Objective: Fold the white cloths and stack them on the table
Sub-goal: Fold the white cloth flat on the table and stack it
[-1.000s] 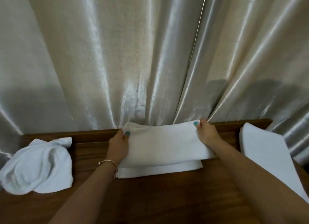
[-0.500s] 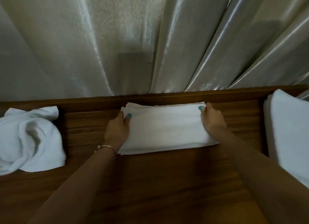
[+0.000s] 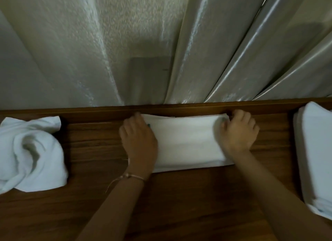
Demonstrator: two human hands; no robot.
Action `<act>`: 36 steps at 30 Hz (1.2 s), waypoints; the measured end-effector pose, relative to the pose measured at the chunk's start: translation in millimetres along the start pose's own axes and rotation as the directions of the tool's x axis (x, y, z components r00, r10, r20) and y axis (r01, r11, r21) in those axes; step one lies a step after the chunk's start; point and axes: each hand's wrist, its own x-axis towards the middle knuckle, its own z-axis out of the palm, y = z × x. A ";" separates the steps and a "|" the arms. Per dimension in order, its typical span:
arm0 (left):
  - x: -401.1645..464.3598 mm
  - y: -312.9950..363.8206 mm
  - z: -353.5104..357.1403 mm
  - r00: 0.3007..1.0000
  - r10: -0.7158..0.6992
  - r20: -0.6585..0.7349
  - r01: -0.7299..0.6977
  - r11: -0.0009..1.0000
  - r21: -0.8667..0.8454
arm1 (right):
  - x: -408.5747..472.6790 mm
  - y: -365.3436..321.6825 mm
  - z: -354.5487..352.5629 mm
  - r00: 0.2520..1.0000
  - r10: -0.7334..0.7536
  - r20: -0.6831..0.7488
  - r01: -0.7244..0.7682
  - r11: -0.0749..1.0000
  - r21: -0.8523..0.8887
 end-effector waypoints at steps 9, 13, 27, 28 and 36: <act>-12.6 11.2 37.4 0.888 0.147 0.435 -0.129 0.989 -0.070 | -25.3 -15.7 29.2 0.670 -0.462 0.581 0.415 0.882 0.224; -8.2 -17.6 37.2 0.918 0.137 0.372 -0.113 0.990 -0.087 | -10.8 25.6 32.3 0.784 -0.277 0.556 0.295 0.954 0.059; -12.7 -13.6 41.0 0.940 0.106 0.325 -0.073 0.991 -0.113 | -15.6 25.9 38.4 0.821 -0.275 0.500 0.268 0.959 0.088; -12.9 -13.9 41.8 0.940 0.104 0.324 -0.070 0.991 -0.115 | -15.8 25.8 37.9 0.820 -0.278 0.500 0.267 0.959 0.094; -13.9 -16.6 45.7 0.942 0.113 0.316 -0.069 0.987 -0.146 | -17.3 26.0 38.1 0.816 -0.282 0.505 0.282 0.956 0.079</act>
